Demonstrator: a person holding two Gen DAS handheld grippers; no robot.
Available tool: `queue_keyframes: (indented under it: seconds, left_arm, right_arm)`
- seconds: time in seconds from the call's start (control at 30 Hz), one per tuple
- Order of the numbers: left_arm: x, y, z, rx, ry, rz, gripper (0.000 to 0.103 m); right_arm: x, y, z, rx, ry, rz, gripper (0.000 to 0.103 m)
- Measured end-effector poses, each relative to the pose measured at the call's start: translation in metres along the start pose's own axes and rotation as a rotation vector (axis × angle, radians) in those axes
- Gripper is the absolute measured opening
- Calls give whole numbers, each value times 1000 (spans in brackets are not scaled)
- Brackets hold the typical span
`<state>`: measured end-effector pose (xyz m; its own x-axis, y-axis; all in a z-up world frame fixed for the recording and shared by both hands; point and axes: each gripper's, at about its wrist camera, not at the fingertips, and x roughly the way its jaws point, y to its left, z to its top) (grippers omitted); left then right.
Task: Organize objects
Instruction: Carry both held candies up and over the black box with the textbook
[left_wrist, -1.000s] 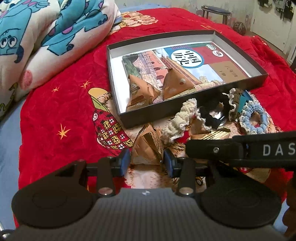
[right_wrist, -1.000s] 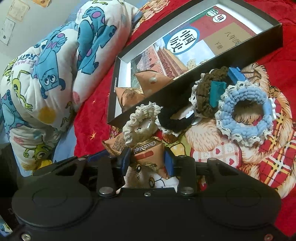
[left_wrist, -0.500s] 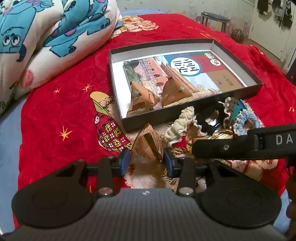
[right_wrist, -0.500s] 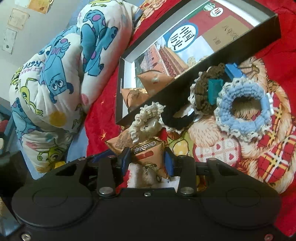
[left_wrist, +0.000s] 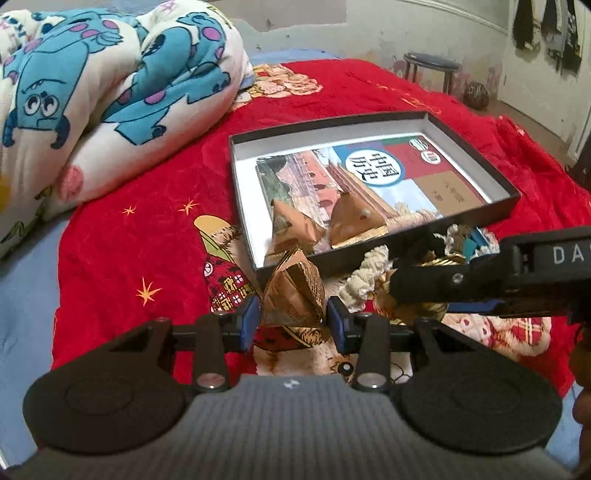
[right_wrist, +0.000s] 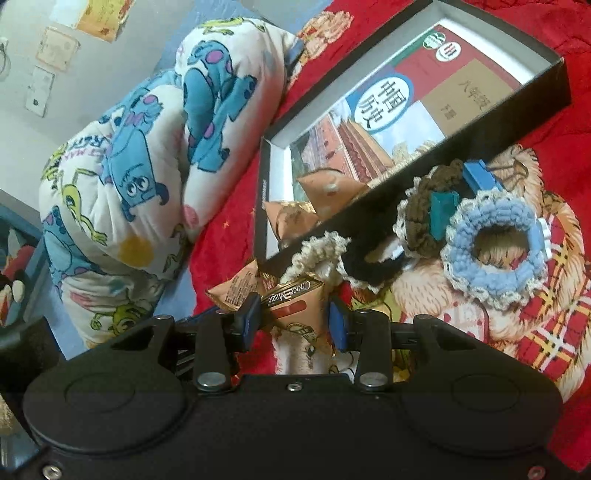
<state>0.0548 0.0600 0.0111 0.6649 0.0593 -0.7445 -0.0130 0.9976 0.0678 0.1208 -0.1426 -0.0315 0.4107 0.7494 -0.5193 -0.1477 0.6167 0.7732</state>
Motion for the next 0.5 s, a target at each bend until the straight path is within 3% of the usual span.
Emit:
queue_keyframes:
  seconds: [0.5]
  left_arm:
    - [-14,12,9,-112,-157,-30,45]
  right_arm:
    - [-24,-2,33,-17,-115,50,37]
